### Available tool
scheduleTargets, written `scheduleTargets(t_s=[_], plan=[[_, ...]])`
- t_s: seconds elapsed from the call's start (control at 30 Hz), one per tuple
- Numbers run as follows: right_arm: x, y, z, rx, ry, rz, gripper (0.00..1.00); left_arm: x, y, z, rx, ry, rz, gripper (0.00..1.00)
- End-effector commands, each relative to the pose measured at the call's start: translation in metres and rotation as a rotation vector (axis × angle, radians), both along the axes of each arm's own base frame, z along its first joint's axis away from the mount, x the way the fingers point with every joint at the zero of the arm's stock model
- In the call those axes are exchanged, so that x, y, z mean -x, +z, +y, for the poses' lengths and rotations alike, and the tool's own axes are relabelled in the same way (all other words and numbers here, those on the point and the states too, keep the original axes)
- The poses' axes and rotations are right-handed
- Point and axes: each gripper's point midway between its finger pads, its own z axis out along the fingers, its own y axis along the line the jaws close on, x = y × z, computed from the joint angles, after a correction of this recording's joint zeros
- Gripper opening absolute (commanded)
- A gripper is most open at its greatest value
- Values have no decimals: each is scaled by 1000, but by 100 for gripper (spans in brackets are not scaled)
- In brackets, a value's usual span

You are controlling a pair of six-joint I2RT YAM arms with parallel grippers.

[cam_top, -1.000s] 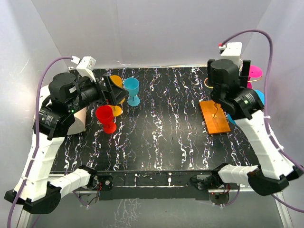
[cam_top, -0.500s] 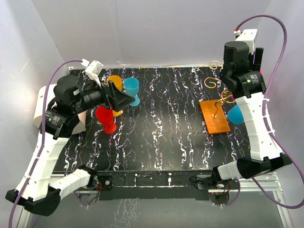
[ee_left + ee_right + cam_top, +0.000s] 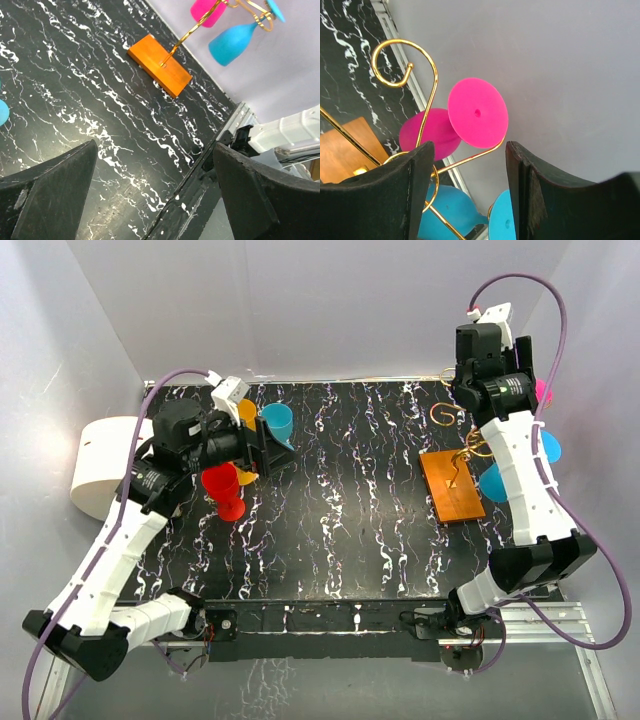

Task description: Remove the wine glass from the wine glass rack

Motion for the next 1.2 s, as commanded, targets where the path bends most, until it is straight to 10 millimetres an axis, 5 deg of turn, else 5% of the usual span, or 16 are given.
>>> scheduleTargets(t_s=[0.0, 0.33, 1.17], plan=[[9, 14, -11, 54, -36, -20, 55, -6, 3, -2, -20, 2, -59, 99], [1, -5, -14, 68, -45, 48, 47, 1, -1, -9, -31, -34, -56, 99], [-20, -15, -34, 63, -85, 57, 40, 4, -7, -11, -51, -38, -54, 99]])
